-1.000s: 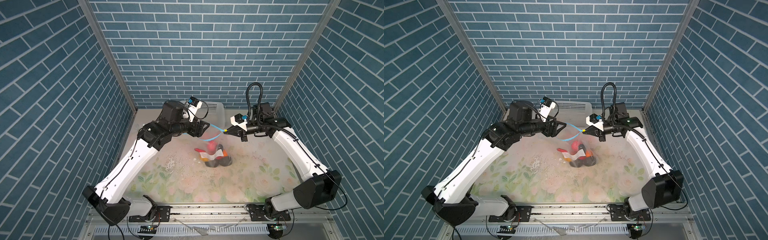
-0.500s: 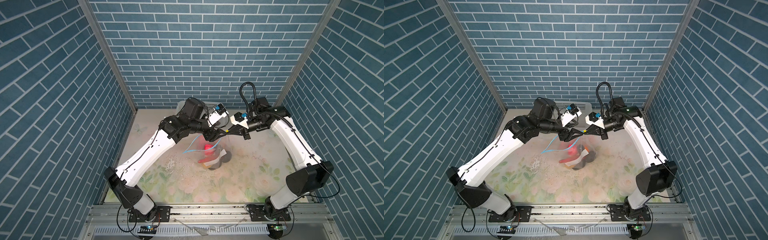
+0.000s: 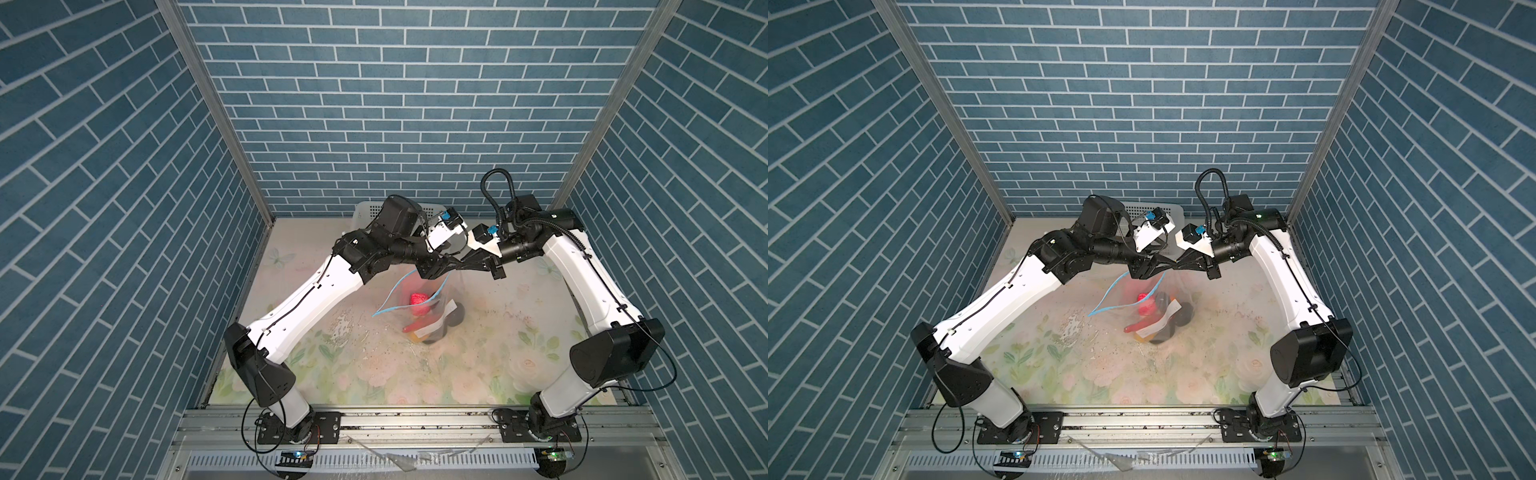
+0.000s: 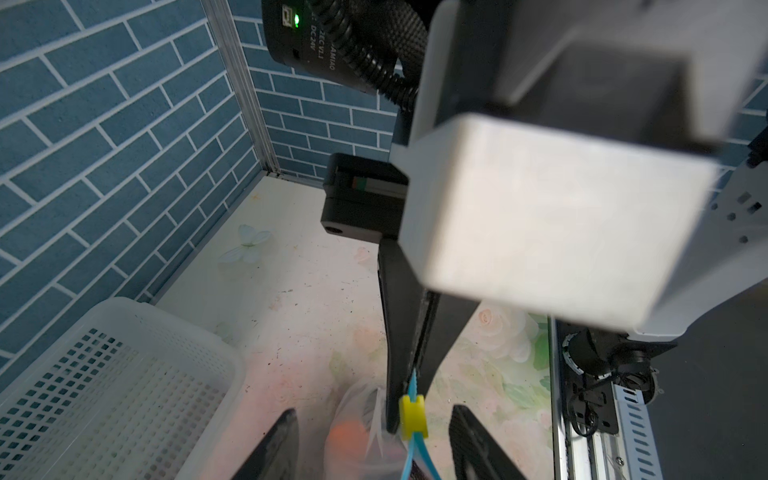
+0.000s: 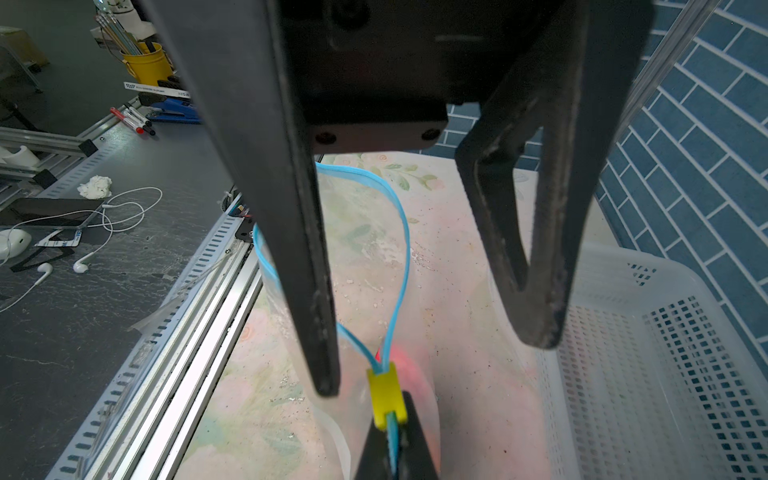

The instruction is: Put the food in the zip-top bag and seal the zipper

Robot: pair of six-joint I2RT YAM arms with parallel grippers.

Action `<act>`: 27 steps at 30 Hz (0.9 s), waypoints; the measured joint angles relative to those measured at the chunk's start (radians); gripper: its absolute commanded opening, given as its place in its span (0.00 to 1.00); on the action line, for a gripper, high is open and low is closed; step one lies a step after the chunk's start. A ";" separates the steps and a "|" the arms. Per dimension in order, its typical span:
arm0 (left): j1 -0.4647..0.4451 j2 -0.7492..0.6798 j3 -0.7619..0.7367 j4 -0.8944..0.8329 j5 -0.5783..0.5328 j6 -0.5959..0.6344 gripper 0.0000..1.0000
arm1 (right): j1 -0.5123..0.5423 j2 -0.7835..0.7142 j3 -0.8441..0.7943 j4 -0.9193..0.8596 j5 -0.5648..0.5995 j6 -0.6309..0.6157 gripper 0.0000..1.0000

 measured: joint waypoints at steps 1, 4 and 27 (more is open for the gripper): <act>-0.003 0.003 0.000 0.004 0.000 -0.002 0.57 | 0.000 0.001 0.003 0.000 -0.002 -0.001 0.00; -0.013 0.013 0.000 0.019 -0.001 -0.008 0.51 | 0.000 0.001 0.008 -0.002 -0.003 -0.004 0.00; -0.027 0.008 -0.037 0.077 -0.012 -0.036 0.07 | -0.022 0.009 0.017 -0.007 0.000 -0.008 0.00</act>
